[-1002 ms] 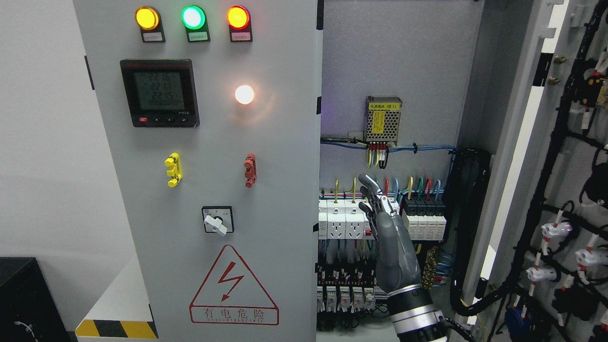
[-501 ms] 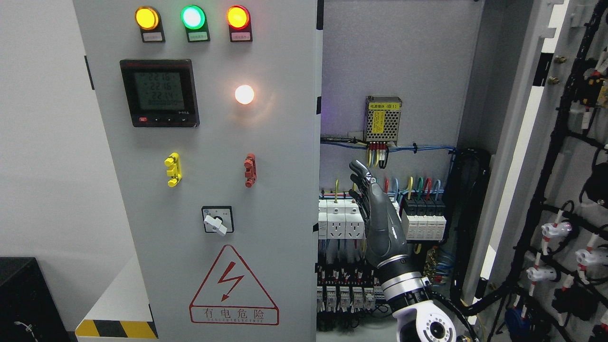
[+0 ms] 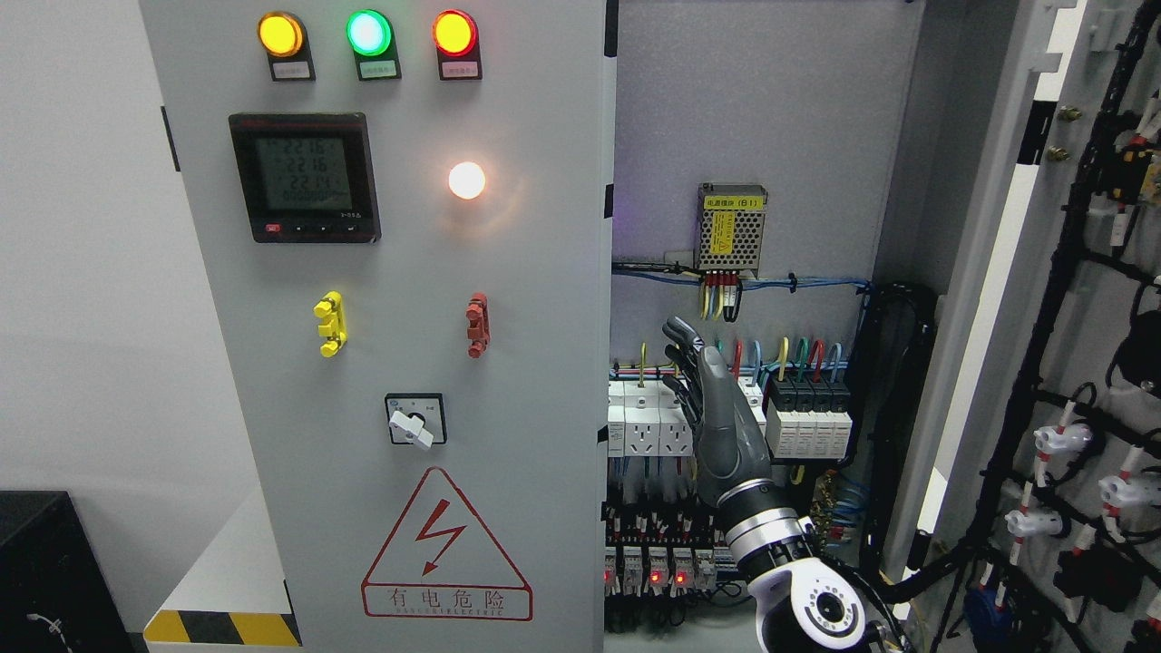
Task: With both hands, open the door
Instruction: 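Raise the right hand to the inner edge of the indicator-light door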
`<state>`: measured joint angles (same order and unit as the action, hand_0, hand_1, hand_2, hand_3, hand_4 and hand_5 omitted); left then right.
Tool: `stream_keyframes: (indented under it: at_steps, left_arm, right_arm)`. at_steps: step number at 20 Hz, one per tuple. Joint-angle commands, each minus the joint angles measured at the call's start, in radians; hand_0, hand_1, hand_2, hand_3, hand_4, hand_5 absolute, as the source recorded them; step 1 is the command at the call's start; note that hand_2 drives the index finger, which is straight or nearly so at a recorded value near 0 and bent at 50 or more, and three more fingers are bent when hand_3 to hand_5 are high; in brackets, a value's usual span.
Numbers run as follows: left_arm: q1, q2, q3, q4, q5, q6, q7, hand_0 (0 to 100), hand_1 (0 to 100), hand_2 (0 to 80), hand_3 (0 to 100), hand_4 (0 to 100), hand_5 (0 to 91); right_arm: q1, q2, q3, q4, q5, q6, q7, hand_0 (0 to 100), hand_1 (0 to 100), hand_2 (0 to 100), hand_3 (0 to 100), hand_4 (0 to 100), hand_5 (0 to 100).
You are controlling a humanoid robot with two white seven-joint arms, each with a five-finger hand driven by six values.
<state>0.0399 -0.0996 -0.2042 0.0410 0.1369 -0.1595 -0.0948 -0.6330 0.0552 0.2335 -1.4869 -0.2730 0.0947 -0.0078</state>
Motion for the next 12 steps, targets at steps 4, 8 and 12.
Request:
stream_keyframes:
  at_steps: [4, 8, 12]
  left_arm:
    - [0.000, 0.000, 0.000, -0.001, 0.000, 0.000, 0.000, 0, 0, 0.0, 0, 0, 0.0]
    - [0.000, 0.000, 0.000, 0.000, 0.001, 0.000, 0.000, 0, 0, 0.0, 0, 0, 0.0]
    - [0.000, 0.000, 0.000, -0.001, 0.000, 0.000, 0.000, 0, 0, 0.0, 0, 0, 0.0]
  right_arm:
    - [-0.039, -0.014, -0.002, 0.031, -0.078, 0.019, 0.017, 0, 0, 0, 0, 0, 0]
    - [-0.065, -0.014, -0.003, 0.034, -0.097, 0.071, 0.137, 0, 0, 0, 0, 0, 0]
    - [-0.082, -0.015, -0.014, 0.054, -0.118, 0.091, 0.215, 0, 0, 0, 0, 0, 0]
